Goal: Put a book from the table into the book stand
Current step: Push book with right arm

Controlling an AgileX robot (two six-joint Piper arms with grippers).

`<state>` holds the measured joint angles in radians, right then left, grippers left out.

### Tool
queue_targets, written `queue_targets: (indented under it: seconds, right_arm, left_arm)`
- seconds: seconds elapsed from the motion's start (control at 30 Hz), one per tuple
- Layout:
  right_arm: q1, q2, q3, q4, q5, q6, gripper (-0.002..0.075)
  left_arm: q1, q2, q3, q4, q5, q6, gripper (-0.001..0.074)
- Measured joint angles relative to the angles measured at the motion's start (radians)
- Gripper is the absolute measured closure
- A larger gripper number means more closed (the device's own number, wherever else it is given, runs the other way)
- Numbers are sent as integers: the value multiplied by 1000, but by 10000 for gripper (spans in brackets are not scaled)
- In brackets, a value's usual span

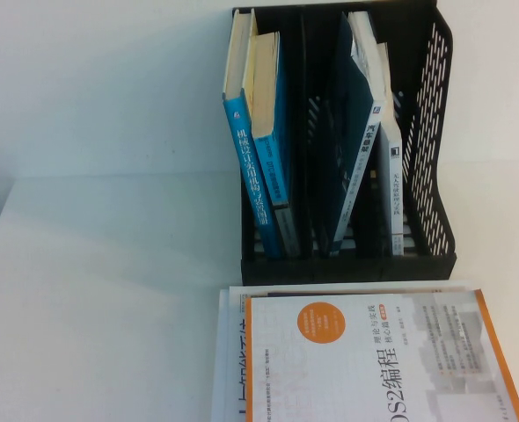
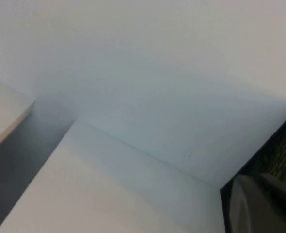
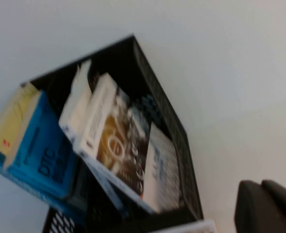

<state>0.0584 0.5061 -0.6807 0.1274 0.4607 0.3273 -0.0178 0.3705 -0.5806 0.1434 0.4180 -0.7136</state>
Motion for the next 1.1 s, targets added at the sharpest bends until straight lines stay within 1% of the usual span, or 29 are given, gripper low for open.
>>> queue_targets:
  seconds: [0.1,0.17,0.23,0.37,0.43,0.53,0.63,0.73,0.87,1.1]
  right_arm:
    - [0,16,41,32,74,-65,729]
    - [13,48,63,28,127,-141,729]
    - [29,92,67,7,186,-187,729]
    - [49,223,35,-63,300,-213,729]
    - [51,289,9,-67,335,-217,729]
    - [55,383,-29,-51,348,-224,729]
    - [55,452,-39,2,342,-263,729]
    - [55,517,-39,55,342,-301,729]
    - [56,582,-39,94,321,-327,729]
    - [56,637,-39,102,308,-351,729]
  left_arm:
    - [0,22,0,-53,49,19,737]
    - [0,51,0,-107,73,83,737]
    - [0,86,0,-200,85,198,737]
    - [0,186,0,-479,101,495,737]
    - [0,247,0,-612,120,644,737]
    - [0,337,0,-790,160,854,737]
    - [0,426,0,-929,209,1019,737]
    - [0,501,0,-1039,251,1147,737]
    - [0,593,0,-1088,268,1206,737]
    - [0,711,0,-1174,268,1212,737]
